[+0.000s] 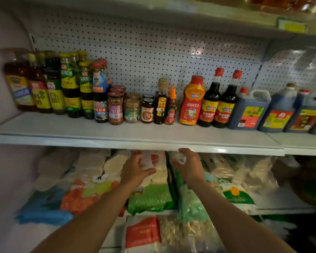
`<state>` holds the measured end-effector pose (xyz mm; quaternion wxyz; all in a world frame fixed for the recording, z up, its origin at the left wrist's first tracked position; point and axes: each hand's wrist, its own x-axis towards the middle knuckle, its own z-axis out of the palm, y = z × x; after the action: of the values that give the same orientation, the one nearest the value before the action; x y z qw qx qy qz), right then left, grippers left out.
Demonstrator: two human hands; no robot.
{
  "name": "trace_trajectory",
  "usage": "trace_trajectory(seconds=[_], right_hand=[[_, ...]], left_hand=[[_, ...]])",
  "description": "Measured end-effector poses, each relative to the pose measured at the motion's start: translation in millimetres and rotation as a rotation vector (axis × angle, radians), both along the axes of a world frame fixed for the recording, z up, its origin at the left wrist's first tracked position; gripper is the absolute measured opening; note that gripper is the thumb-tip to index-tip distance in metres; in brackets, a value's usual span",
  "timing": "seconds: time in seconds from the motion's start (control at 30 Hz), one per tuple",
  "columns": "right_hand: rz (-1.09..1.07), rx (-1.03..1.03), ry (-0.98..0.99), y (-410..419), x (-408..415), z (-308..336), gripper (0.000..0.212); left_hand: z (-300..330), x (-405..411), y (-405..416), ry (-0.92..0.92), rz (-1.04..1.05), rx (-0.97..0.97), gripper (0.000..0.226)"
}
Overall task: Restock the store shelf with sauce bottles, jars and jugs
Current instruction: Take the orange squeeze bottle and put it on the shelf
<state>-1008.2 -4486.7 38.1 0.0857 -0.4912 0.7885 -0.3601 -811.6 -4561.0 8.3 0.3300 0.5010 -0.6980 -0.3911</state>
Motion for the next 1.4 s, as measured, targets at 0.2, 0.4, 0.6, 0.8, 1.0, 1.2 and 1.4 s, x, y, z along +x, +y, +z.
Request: trace_trajectory(seconds=[0.2,0.4,0.6,0.8,1.0,1.2,1.4], right_hand=[[0.056,0.282,0.093,41,28,-55,0.072],[0.150,0.406,0.062,43,27,-105,0.073],[0.210,0.508,-0.056,64,12,-177,0.061],[0.173,0.714,-0.208,94,-7,-290,0.055],[0.084,0.808,-0.353,129,-4,-429,0.049],[0.023,0.864,-0.448,149,-6,-572,0.055],[-0.040,0.872,-0.525,156,-13,-705,0.066]], left_hand=[[-52,34,37,-0.080,0.026,0.047,0.075],[-88,46,51,-0.134,0.064,0.121,0.071],[-147,43,76,-0.192,0.096,0.304,0.071],[-251,43,109,-0.240,0.134,0.527,0.059],[-383,50,135,-0.260,0.102,0.675,0.058],[-527,34,135,-0.262,-0.046,0.767,0.062],[-658,1,121,-0.216,-0.161,0.766,0.071]])
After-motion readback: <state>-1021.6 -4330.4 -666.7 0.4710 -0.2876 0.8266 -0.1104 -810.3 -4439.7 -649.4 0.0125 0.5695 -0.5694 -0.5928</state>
